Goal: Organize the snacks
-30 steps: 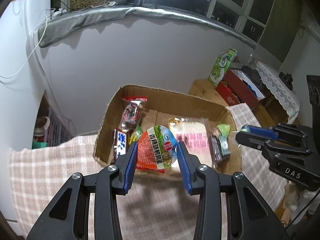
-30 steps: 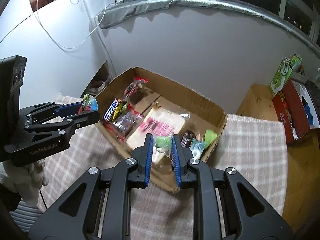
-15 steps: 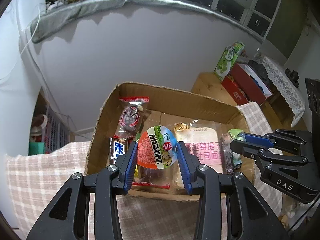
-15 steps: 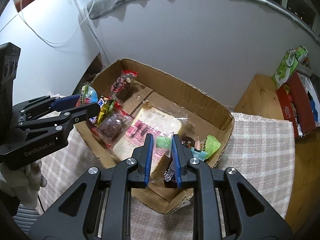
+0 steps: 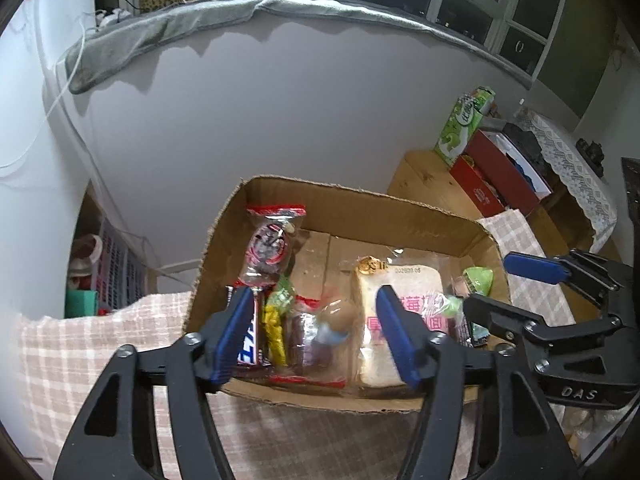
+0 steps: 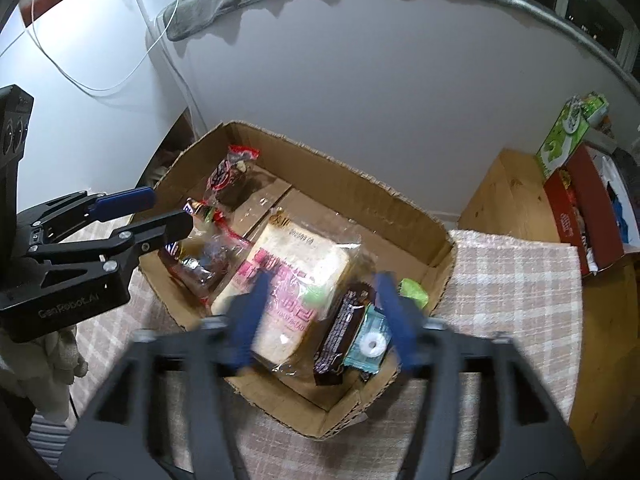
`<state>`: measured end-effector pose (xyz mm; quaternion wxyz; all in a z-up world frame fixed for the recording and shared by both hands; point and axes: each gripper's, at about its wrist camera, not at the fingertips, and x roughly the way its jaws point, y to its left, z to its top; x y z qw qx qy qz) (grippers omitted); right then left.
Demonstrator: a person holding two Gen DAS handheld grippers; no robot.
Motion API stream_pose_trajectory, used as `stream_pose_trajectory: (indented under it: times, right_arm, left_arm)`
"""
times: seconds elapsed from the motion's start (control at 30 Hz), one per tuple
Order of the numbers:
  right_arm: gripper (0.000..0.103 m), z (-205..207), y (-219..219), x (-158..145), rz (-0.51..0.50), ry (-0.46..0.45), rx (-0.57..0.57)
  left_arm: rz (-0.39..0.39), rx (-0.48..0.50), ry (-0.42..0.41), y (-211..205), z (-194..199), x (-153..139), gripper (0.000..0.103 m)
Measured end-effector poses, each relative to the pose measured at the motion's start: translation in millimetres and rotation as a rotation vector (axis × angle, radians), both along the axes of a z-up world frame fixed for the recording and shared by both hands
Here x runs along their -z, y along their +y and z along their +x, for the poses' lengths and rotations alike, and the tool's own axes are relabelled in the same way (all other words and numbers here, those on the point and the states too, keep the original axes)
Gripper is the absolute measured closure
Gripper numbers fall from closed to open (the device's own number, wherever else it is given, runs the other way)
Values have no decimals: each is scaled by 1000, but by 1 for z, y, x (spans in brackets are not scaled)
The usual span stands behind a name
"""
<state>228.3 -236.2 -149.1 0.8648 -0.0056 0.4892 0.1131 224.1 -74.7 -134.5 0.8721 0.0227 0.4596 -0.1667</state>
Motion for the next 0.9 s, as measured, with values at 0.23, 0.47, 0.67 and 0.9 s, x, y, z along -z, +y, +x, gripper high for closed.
stream_pose_trajectory:
  times: [0.23, 0.47, 0.67, 0.9]
  right_arm:
    - [32, 1, -3, 1, -26, 10, 23]
    - [32, 1, -4, 1, -28, 14, 27]
    - [32, -1, -4, 0, -24, 14, 30]
    - [32, -10, -4, -10, -26, -2, 32]
  left_arm:
    - [23, -13, 1, 0, 2, 0, 34]
    - [30, -13, 3, -2, 0, 1, 34]
    - [30, -13, 0, -1, -3, -1, 34]
    - [14, -27, -12, 4, -14, -11, 33]
